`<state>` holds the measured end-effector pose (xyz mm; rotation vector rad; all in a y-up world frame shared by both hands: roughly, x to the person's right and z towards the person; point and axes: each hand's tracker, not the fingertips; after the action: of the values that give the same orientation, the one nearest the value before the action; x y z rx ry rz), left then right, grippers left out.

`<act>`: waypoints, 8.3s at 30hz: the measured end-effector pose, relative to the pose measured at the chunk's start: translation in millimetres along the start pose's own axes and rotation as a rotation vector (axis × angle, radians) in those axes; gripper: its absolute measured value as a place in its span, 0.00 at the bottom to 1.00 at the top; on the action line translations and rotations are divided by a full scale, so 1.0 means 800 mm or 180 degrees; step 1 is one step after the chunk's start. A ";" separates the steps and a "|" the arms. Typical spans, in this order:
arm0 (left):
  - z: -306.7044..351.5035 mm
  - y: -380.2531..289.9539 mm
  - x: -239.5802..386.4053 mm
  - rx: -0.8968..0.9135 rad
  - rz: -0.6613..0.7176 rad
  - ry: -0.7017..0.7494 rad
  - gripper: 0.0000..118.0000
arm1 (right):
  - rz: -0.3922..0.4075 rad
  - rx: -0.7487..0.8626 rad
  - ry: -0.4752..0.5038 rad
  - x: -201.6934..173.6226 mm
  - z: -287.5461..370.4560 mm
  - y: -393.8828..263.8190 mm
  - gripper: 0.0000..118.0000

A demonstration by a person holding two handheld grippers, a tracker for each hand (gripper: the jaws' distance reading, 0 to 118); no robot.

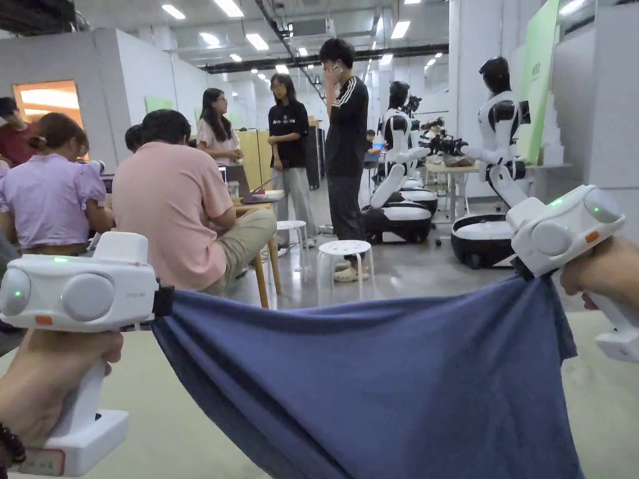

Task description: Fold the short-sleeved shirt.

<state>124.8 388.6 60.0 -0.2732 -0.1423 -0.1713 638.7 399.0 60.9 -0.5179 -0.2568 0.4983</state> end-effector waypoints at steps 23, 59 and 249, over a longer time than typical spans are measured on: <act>-0.017 0.190 -0.034 0.0714 0.0418 0.0062 0.03 | -0.1377 0.1131 -0.0203 0.125 0.134 0.143 0.02; 0.196 -0.276 -0.029 -0.0390 0.0666 -0.0452 0.03 | -0.1413 -0.0041 0.0567 -0.084 0.290 -0.327 0.02; 0.087 -0.401 0.031 -0.1516 0.0486 -0.0220 0.05 | -0.1357 -0.0932 0.0764 -0.178 0.183 -0.473 0.37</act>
<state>81.2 99.7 212.2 -0.7626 -0.1473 -0.0415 612.0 100.1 369.0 -0.7788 -0.2028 -0.0202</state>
